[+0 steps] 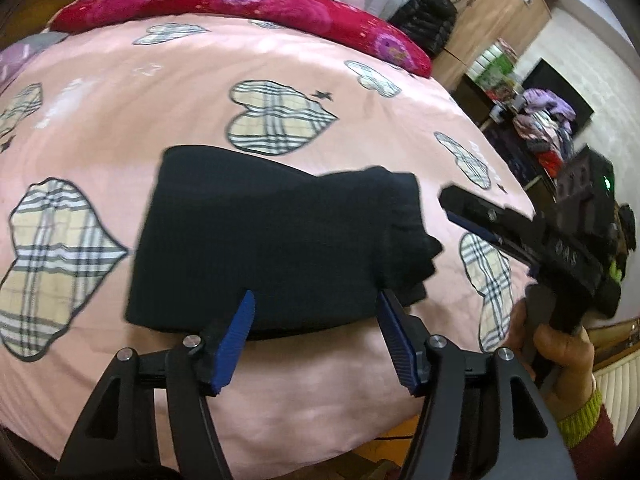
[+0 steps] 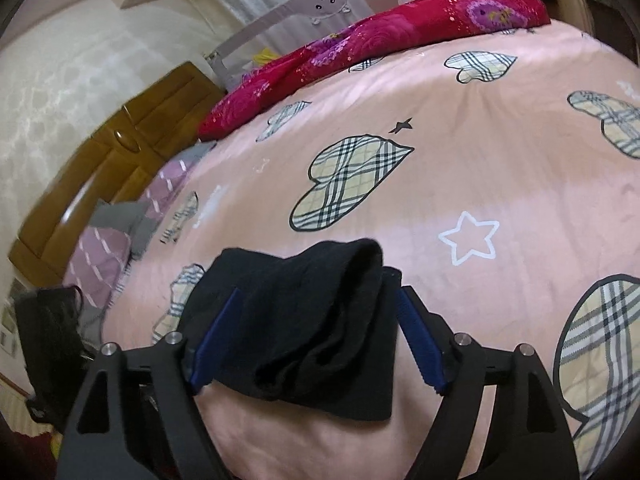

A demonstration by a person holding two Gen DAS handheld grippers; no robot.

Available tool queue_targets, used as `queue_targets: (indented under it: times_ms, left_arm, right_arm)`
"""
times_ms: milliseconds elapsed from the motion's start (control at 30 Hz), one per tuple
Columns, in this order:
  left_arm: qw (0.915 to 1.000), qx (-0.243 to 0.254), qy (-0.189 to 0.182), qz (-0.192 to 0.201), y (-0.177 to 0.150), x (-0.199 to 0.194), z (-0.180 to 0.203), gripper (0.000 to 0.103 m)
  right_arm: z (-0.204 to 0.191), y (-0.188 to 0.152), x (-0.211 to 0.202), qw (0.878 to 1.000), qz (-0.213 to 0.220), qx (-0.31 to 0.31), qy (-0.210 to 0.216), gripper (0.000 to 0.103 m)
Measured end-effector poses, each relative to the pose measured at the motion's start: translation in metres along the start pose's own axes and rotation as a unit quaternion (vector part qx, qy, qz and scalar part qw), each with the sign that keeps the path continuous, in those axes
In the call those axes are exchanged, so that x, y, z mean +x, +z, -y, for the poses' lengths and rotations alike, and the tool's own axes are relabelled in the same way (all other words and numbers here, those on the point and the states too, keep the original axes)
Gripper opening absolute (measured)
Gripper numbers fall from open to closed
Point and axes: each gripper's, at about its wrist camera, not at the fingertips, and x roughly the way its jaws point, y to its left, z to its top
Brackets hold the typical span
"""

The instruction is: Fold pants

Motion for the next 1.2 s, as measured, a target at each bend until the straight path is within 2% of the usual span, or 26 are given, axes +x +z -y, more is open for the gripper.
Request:
queue_targets:
  times_ms: [167, 367, 633, 1200]
  left_arm:
    - [0.9995, -0.029, 0.01, 0.011, 0.003, -0.008, -0.022, 0.064]
    - [0.998, -0.057, 0.018, 0.02, 0.011, -0.013, -0.045, 0.069]
    - [0.9965, -0.077, 0.026, 0.023, 0.022, -0.014, -0.067, 0.069]
    - [0.9948, -0.099, 0.023, -0.004, 0.041, 0.015, -0.089, 0.07]
  right_arm:
    - [-0.013, -0.005, 0.003, 0.999, -0.005, -0.015, -0.029, 0.08]
    - [-0.017, -0.009, 0.003, 0.999, -0.006, -0.01, -0.04, 0.081]
    - [-0.014, -0.01, 0.004, 0.999, -0.006, 0.015, -0.05, 0.081]
    - [-0.003, -0.022, 0.027, 0.997, -0.04, 0.035, -0.064, 0.082]
